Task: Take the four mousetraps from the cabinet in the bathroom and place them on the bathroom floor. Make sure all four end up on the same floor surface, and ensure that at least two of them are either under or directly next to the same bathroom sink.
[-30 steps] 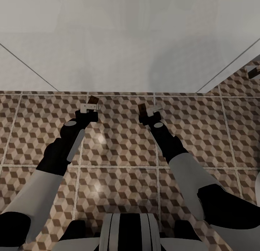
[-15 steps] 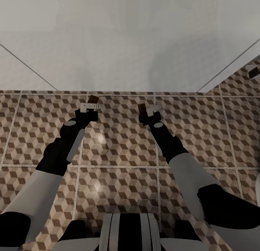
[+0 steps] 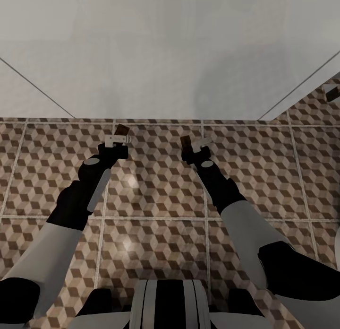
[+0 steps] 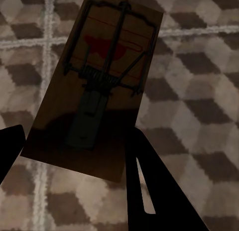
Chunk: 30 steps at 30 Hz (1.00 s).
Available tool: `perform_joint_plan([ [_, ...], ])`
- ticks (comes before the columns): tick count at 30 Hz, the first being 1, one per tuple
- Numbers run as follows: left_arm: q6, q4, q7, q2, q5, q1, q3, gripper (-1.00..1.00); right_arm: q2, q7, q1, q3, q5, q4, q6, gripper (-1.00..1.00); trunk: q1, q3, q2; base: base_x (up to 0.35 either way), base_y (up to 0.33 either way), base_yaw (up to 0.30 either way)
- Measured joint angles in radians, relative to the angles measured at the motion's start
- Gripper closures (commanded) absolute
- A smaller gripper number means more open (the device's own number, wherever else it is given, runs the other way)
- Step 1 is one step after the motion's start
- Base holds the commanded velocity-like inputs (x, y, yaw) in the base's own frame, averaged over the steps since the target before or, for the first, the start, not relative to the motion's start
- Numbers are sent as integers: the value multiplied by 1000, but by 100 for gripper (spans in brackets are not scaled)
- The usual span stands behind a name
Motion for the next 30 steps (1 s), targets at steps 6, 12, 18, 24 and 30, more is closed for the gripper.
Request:
perform_joint_plan([
  [6, 0, 0, 0, 0, 0, 0, 0, 100, 0, 0, 0, 0, 0, 0, 0, 100, 3, 0, -1, 0, 0, 0],
  [12, 0, 0, 0, 0, 0, 0, 0, 100, 0, 0, 0, 0, 0, 0, 0, 100, 5, 0, -3, 0, 0, 0],
  [18, 0, 0, 0, 0, 0, 0, 0, 100, 0, 0, -1, 0, 1, 0, 0, 100, 8, 0, -4, 0, 0, 0],
  [24, 0, -1, 0, 0, 0, 0, 0, 100, 0, 0, 0, 0, 0, 0, 0, 100, 11, 0, -6, 0, 0, 0],
  [30, 0, -13, 0, 1, 0, 0, 0, 100, 0, 0, 0, 0, 0, 0, 0, 100, 14, 0, -7, 0, 0, 0],
])
